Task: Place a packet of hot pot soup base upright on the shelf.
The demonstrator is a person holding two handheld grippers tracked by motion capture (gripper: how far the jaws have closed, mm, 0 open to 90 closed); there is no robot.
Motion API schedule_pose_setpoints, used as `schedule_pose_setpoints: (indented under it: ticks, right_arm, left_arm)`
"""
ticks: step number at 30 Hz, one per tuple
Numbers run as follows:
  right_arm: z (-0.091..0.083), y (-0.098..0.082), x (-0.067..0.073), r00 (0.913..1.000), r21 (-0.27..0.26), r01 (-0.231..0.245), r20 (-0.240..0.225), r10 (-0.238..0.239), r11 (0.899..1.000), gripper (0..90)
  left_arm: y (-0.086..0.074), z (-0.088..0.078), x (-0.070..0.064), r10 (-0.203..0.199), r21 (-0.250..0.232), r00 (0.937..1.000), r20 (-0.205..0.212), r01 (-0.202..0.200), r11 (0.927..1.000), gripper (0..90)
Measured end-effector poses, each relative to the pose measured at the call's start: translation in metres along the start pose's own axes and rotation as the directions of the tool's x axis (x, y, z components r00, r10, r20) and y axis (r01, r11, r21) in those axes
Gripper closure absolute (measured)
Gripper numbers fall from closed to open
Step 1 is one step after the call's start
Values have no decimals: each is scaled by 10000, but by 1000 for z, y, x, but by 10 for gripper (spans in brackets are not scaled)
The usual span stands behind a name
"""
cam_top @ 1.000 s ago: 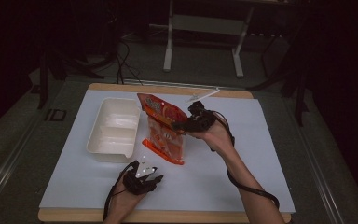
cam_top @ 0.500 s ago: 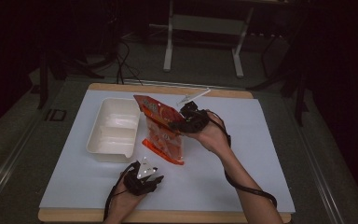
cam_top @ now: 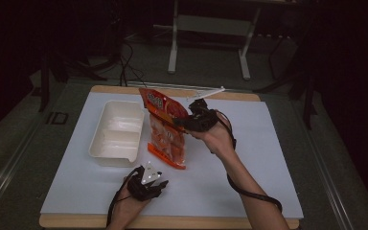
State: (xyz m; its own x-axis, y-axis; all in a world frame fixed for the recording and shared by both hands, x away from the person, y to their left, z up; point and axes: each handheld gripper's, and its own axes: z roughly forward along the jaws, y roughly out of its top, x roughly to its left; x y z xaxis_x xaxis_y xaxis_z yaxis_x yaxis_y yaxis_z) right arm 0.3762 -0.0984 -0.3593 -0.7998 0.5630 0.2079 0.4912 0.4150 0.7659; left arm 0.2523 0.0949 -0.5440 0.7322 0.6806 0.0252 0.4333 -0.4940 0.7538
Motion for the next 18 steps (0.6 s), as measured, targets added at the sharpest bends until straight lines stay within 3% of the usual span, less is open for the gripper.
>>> schedule_pose_setpoints:
  ticks: [5, 18]
  right_arm:
    - [-5, 6, 8, 9997, -324, 217, 111, -213, 9992, 900]
    - [-15, 30, 18, 10000, -1441, 65, 21, -63, 9895, 900]
  left_arm:
    - [0, 0, -1, 59, -20, 10000, -3, -59, 10000, 583]
    - [0, 0, 0, 8, -27, 10000, 71, -8, 10000, 582]
